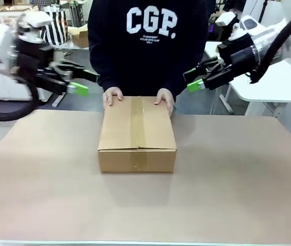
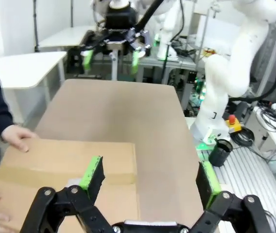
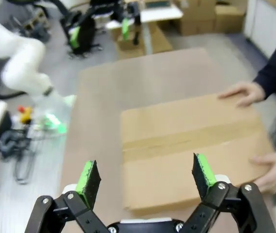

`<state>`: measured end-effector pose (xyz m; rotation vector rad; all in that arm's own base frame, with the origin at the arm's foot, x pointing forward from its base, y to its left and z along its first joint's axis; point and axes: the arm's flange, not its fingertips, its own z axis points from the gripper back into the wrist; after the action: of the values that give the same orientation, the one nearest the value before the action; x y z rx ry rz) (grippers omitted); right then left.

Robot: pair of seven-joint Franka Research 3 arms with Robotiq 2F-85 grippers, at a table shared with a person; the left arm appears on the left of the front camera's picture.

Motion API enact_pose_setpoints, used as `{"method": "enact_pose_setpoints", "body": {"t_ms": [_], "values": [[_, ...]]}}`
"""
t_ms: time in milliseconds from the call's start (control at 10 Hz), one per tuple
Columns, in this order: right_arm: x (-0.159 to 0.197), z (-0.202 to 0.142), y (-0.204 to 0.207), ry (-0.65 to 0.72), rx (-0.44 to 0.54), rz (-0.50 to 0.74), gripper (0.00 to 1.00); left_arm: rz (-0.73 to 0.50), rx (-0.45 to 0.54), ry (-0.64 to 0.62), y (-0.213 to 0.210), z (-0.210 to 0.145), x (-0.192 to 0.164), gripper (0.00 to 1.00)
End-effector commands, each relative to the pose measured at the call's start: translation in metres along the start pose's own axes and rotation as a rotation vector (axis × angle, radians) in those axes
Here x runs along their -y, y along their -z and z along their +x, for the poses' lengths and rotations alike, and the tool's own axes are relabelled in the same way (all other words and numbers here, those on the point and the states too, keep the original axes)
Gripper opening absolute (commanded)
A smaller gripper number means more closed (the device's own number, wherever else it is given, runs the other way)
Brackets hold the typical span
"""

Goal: Pack the gift set into the box.
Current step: Press and hold the closed box until the human finishes sealing it.

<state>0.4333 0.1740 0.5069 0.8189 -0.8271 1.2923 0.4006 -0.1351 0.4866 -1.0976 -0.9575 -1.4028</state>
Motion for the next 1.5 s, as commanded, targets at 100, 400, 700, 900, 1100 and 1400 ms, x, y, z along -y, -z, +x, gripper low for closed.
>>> {"method": "enact_pose_setpoints", "body": {"t_ms": [100,400,700,900,1100,1400], "values": [[0.049,-0.021,0.064,-0.092,0.063,-0.069,1.00,0.031,0.014,0.091,0.021,-0.036,-0.051,1.00],[0.082,-0.059,0.110,-0.096,0.080,0.147,1.00,0.082,0.082,0.104,0.051,-0.097,-0.088,1.00],[0.086,-0.096,0.129,-0.063,0.063,0.219,1.00,0.144,0.039,0.010,0.062,-0.133,-0.094,1.00],[0.080,-0.086,0.127,-0.051,0.054,0.153,1.00,0.103,0.050,0.046,0.052,-0.127,-0.090,1.00],[0.089,-0.102,0.138,-0.054,0.008,0.112,1.00,0.122,-0.036,0.037,0.062,-0.145,-0.101,1.00],[0.092,-0.127,0.174,-0.029,0.105,0.092,1.00,0.082,-0.053,0.026,0.077,-0.164,-0.111,1.00]]}}
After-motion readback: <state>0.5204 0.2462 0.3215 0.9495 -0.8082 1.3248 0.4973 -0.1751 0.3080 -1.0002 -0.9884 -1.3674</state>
